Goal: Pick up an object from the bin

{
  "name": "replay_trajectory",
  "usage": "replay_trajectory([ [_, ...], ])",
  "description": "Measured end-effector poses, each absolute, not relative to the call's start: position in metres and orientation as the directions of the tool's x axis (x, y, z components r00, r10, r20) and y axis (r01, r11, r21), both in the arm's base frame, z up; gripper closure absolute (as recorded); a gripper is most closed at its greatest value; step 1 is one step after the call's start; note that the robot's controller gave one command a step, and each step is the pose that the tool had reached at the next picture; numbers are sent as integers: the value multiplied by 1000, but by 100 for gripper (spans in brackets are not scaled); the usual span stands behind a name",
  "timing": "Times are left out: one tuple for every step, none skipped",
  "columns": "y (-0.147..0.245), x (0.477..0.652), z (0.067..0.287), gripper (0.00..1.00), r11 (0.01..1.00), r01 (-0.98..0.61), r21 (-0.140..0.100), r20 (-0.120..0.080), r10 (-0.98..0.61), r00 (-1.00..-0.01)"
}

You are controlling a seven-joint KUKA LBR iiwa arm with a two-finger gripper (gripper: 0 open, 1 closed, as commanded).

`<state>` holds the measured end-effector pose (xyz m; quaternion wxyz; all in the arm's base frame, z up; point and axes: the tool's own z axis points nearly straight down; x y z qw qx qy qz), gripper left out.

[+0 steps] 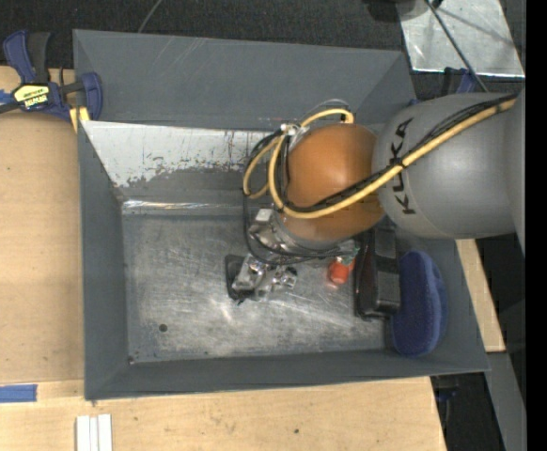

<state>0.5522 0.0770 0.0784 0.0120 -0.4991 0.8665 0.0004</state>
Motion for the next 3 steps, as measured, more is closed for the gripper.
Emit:
replay_trajectory([
  [84, 557, 151, 100, 534, -845, -8, -9, -845, -534],
  [84, 559, 200, 100, 539, -842, -7, -7, -842, -539],
  [-23, 603, 295, 100, 317, -949, -10, -2, -949, -317],
])
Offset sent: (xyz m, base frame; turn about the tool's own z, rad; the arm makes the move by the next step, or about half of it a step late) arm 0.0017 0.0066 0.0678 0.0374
